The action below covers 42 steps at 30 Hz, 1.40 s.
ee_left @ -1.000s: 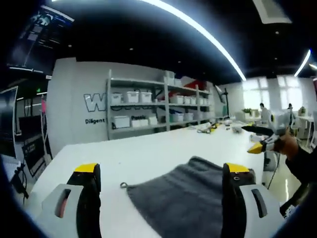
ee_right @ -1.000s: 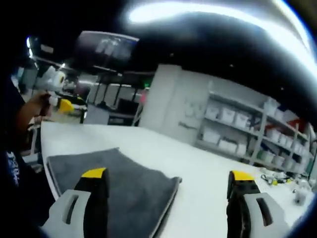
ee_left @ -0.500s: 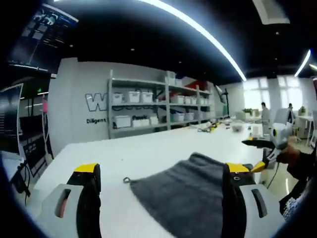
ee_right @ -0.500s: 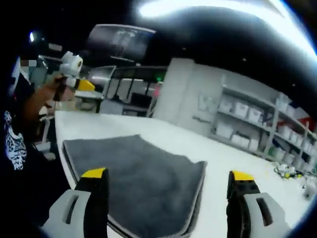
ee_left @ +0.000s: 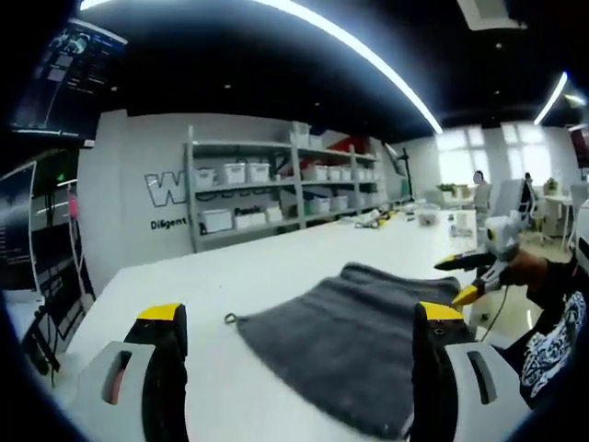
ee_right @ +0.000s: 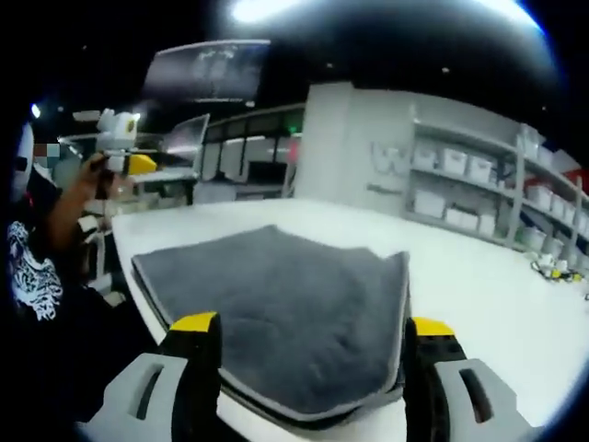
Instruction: Open the folded towel by lifting each exposed corner and separating the folded layers until the towel lies flat within the target outline without major curled edges
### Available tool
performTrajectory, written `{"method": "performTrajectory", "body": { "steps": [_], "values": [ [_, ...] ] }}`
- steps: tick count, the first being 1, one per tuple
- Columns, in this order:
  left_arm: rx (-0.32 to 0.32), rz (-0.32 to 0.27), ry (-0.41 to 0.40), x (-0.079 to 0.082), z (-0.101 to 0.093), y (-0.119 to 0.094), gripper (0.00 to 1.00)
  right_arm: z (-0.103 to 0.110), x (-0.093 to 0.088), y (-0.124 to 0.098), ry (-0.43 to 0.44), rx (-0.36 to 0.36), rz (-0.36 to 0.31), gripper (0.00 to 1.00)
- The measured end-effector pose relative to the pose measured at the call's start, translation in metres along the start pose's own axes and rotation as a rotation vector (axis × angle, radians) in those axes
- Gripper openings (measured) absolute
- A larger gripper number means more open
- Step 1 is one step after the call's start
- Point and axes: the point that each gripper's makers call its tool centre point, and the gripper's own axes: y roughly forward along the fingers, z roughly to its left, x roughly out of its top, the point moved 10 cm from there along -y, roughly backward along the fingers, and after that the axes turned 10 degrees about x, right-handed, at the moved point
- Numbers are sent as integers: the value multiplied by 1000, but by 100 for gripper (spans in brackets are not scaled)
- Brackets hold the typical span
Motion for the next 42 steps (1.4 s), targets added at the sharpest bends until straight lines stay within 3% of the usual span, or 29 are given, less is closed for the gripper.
{"method": "performTrajectory", "body": {
  "steps": [1, 3, 13, 18, 22, 25, 28, 32, 35, 42],
  "values": [
    [-26, 20, -21, -6, 3, -4, 100, -3, -13, -6, 58, -10, 35, 77],
    [-20, 14, -19, -4, 5, -4, 100, -2, -16, -7, 93, 5, 42, 75],
    [0, 13, -22, -4, 10, -4, 100, -6, -26, -17, 141, -29, 90, 72],
    [-7, 19, -24, -6, 10, -4, 100, -7, -31, -19, 276, -40, 75, 57],
    [-3, 17, -31, -6, 12, -3, 100, -11, -32, -19, 308, -50, 73, 50],
    [-10, 20, -28, -5, 12, -1, 100, -14, -31, -20, 322, -64, 63, 37],
    [-19, 45, -56, -8, 12, 3, 100, -22, -34, -21, 402, -83, 32, 25],
    [-36, 56, -73, -13, 11, 5, 100, -25, -36, -23, 391, -93, 41, 7],
    [-38, 64, -72, -15, 10, 6, 100, -22, -33, -24, 385, -88, 20, 0],
    [-65, 76, -146, -15, 3, 13, 98, -24, -29, -22, 357, -84, 6, 0]
  ]
}}
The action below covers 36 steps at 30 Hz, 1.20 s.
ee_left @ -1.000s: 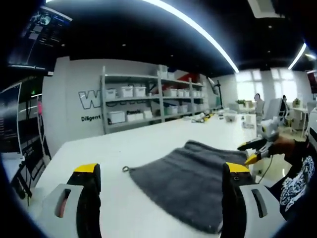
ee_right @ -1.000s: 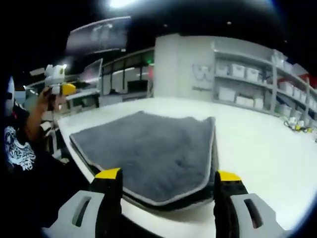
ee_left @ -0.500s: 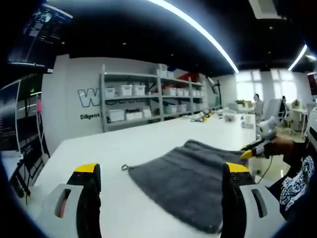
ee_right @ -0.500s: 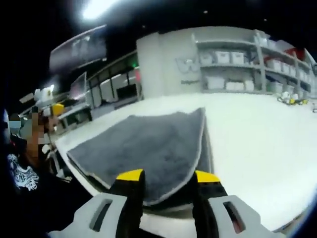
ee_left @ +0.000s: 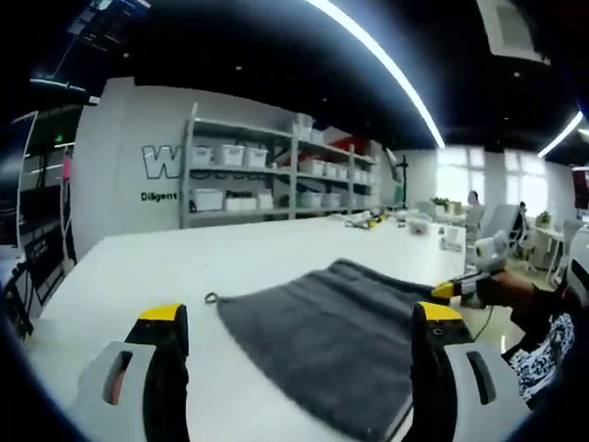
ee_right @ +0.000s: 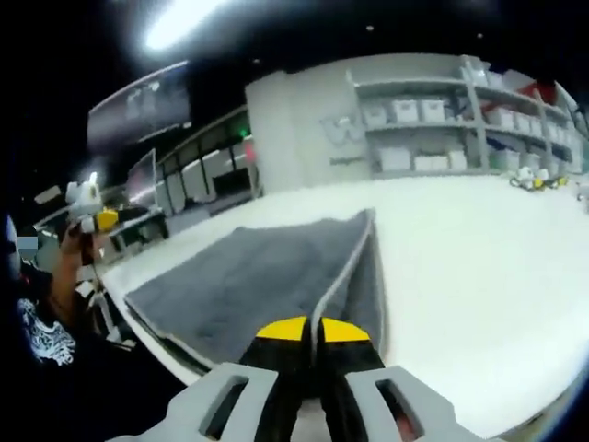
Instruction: Open the folded towel by lifting each exposed corner and separating the folded layers until the towel lies flat within the target outline without major curled edges
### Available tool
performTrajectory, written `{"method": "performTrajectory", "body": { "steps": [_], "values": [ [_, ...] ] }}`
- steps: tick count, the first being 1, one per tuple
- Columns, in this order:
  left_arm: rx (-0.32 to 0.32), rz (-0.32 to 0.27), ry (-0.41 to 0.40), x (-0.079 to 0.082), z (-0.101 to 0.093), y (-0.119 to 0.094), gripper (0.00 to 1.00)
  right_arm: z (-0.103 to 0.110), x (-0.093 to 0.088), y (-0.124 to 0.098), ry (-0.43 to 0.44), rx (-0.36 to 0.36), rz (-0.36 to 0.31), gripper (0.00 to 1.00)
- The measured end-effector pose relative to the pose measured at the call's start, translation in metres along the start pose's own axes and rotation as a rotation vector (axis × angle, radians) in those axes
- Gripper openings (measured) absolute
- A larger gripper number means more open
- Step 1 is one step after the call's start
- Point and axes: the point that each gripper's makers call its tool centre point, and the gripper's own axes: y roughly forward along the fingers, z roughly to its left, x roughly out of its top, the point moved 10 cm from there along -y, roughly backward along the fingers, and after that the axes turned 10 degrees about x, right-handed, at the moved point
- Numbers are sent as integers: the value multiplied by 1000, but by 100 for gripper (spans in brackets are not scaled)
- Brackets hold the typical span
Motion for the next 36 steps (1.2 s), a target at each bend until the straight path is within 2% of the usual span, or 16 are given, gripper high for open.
{"method": "performTrajectory", "body": {
  "steps": [4, 6, 9, 15, 17, 23, 25, 28, 33, 36],
  "values": [
    [-1, -10, -4, 3, -6, 7, 93, -1, 0, -1, -1, 1, -2, 0],
    [-22, -3, 67, 4, -9, 12, 96, -1, 1, -1, -6, 4, -6, 0],
    [-35, 13, 128, 6, -11, 18, 97, -1, 2, -1, -13, 8, -7, 0],
    [-92, 39, 245, 21, -12, 32, 99, 1, 6, -1, -25, 19, -17, 0],
    [-113, 68, 285, 27, -12, 38, 96, 3, 6, 0, -61, 22, -7, 0],
    [-195, 163, 379, 48, -17, 63, 99, 3, 6, 0, -69, 29, -4, 0],
    [-210, 175, 412, 57, -19, 72, 99, 3, 6, 0, -68, 30, -6, 0],
    [-256, 218, 468, 68, -27, 84, 99, 4, 5, 0, -99, 26, 6, 0],
    [-253, 251, 543, 81, -36, 99, 100, 4, 6, 0, -89, 36, 2, 0],
    [-261, 259, 533, 88, -39, 106, 100, 3, 6, -1, -87, 31, -6, 0]
  ]
}}
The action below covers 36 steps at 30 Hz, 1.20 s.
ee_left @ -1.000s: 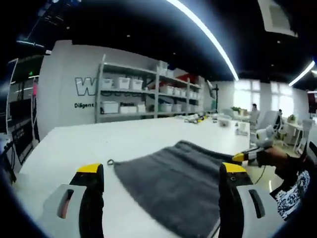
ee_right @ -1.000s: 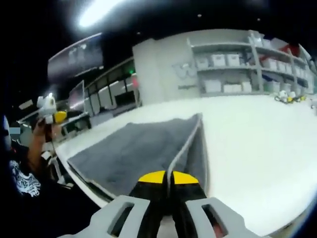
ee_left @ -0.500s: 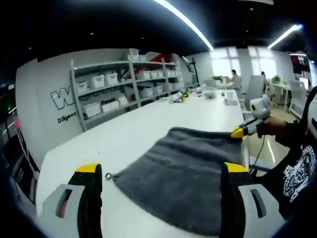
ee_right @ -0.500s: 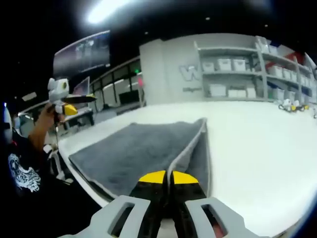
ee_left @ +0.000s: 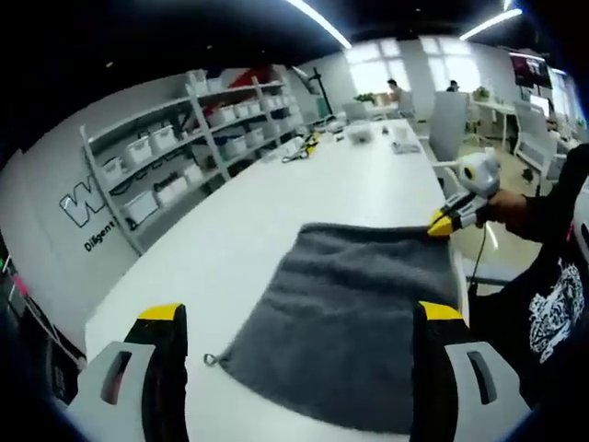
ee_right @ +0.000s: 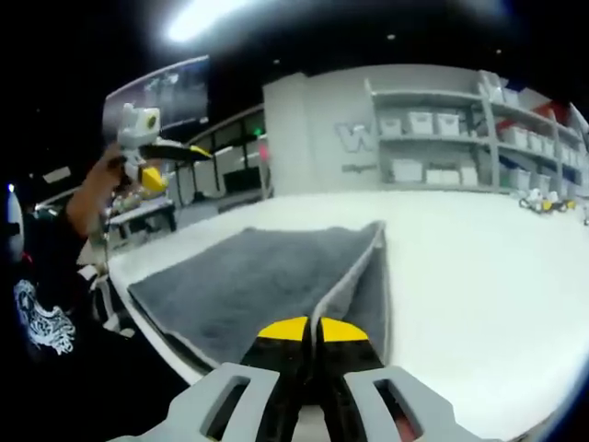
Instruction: Open the folded towel by lifting each exposed corner and separating the folded layers until the towel lies flat within the target outline without major curled edges
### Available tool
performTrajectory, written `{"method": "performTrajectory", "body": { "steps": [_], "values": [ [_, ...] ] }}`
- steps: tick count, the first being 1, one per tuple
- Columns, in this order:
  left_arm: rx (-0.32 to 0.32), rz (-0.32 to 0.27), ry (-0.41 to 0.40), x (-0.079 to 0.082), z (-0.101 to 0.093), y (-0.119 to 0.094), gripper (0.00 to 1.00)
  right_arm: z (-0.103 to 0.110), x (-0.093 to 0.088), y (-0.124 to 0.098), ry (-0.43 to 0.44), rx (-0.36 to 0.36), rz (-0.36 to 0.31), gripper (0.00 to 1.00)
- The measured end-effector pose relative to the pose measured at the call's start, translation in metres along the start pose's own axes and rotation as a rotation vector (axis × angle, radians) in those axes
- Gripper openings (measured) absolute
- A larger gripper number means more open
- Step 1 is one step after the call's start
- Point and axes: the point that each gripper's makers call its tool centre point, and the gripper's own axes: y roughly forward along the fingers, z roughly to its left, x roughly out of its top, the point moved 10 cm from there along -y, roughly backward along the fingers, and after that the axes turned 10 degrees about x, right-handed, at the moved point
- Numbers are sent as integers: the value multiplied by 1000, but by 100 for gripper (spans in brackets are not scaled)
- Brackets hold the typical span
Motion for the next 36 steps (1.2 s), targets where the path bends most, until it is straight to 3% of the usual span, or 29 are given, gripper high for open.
{"method": "performTrajectory", "body": {
  "steps": [7, 12, 15, 21, 23, 28, 31, 33, 36],
  "values": [
    [-20, 18, 34, 22, 4, 14, 100, -1, -6, -1, -40, -35, 4, 0],
    [2, 51, 103, 34, 9, 26, 100, -1, -7, -1, -50, -37, 4, 0],
    [-21, 62, 104, 45, 11, 34, 100, 0, -7, 0, -111, -31, -5, 0],
    [-94, 69, 119, 66, 6, 48, 100, 0, -8, 2, -99, -31, -7, 0],
    [-96, 95, 174, 71, 6, 56, 100, -1, -8, 1, -97, -30, -15, 0],
    [-102, 128, 198, 84, 5, 76, 100, -1, -7, 0, -106, -30, -32, 0],
    [-145, 136, 231, 97, 9, 90, 100, -2, -6, -1, -110, -29, -44, 0],
    [-195, 134, 207, 105, 10, 97, 100, -3, -5, -1, -108, -27, -49, 0],
    [-197, 144, 224, 115, 14, 105, 100, -5, -5, -1, -107, -22, -54, 0]
  ]
}}
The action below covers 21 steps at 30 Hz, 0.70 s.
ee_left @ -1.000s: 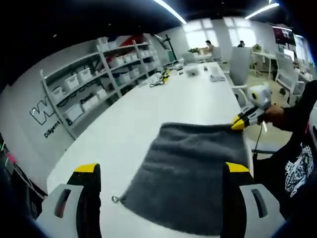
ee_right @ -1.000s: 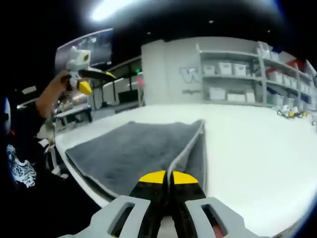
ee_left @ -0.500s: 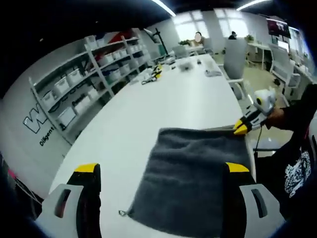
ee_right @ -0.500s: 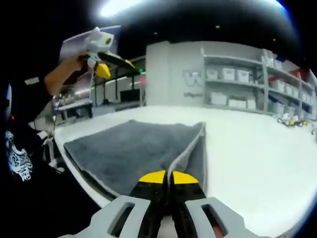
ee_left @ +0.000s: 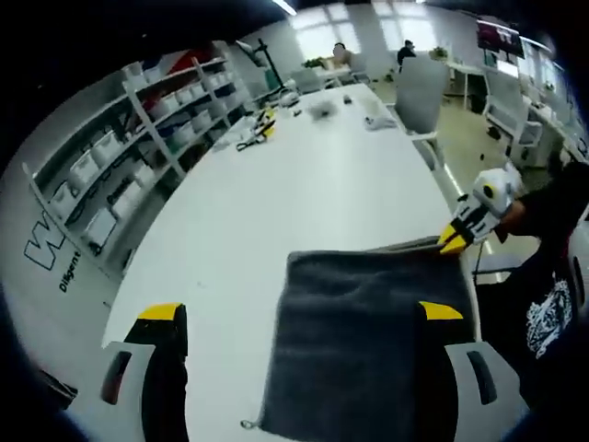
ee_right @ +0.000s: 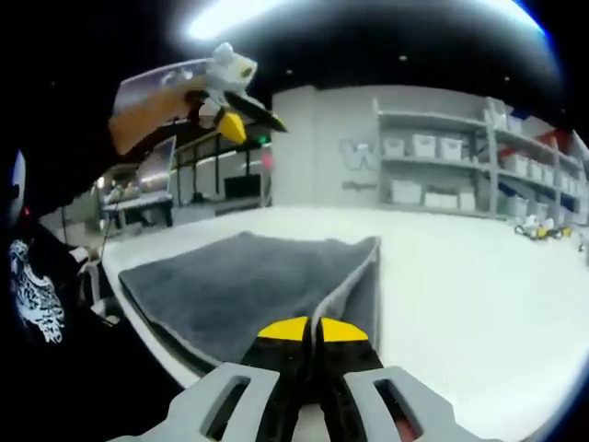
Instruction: Open the folded towel by lifting each exposed corner and separating the folded layers until the towel lies flat within the target outline without major curled edges
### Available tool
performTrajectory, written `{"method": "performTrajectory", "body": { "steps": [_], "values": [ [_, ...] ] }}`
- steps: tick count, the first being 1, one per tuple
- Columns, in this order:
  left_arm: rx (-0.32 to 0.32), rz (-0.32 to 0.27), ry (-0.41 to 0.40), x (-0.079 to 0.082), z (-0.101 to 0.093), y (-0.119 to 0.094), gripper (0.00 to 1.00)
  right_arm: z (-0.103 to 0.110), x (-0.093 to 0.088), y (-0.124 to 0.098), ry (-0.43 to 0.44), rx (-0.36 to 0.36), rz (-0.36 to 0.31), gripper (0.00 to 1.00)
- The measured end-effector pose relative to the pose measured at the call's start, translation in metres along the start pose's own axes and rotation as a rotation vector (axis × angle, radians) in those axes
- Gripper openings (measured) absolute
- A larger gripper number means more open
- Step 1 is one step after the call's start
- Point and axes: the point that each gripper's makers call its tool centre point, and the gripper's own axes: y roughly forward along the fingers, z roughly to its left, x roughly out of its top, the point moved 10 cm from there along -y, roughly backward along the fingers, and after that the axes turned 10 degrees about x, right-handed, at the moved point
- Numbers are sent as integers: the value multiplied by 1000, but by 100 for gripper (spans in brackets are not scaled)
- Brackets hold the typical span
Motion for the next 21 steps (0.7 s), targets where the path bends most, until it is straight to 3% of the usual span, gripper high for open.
{"method": "performTrajectory", "body": {
  "steps": [8, 15, 21],
  "values": [
    [-42, 57, 82, 19, 13, 17, 99, -2, -1, 3, -10, 9, -10, 0],
    [-101, 102, 159, 28, 9, 38, 99, -3, 0, 2, 1, 24, -35, 0],
    [-129, 135, 152, 36, 13, 56, 96, -5, 2, 1, 1, 22, -66, 0]
  ]
}}
